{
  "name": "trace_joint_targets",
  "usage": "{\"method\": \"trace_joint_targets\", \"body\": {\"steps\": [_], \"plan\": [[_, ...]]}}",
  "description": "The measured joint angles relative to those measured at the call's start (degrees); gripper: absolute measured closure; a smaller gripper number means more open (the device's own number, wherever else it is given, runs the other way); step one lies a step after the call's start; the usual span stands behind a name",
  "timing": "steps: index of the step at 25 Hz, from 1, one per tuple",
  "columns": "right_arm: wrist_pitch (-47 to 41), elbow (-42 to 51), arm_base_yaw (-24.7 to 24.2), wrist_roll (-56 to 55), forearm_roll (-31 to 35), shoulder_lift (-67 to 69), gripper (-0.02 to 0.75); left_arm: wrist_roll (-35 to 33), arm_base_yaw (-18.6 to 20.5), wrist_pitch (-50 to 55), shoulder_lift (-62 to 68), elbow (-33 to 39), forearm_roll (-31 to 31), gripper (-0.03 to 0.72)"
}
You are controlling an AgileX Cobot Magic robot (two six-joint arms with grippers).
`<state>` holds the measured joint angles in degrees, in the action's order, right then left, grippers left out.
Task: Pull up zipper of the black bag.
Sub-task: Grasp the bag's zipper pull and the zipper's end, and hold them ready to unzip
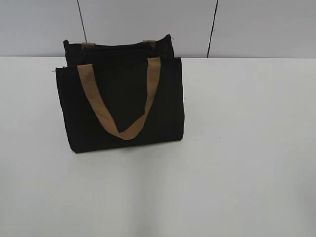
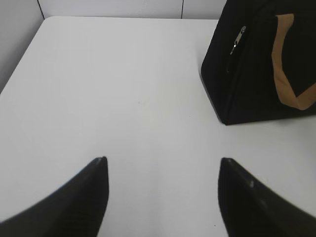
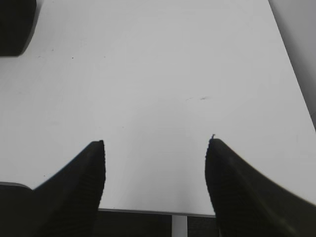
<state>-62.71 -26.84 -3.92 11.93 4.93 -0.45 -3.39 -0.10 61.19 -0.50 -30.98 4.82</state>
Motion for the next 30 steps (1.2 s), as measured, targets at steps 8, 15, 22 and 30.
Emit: {"method": "trace_joint_targets", "body": {"steps": [8, 15, 22, 30], "plan": [[0.0, 0.0, 0.0, 0.0, 0.0, 0.0, 0.253, 0.0, 0.0, 0.0, 0.0, 0.0, 0.0, 0.197], [0.0, 0.0, 0.0, 0.0, 0.0, 0.0, 0.253, 0.0, 0.0, 0.0, 0.0, 0.0, 0.0, 0.199], [0.0, 0.0, 0.0, 0.0, 0.0, 0.0, 0.253, -0.07, 0.0, -0.07, 3.93, 0.0, 0.02, 0.199], [0.0, 0.0, 0.0, 0.0, 0.0, 0.0, 0.253, -0.47, 0.0, -7.99, 12.96, -2.58, 0.02, 0.199]]}}
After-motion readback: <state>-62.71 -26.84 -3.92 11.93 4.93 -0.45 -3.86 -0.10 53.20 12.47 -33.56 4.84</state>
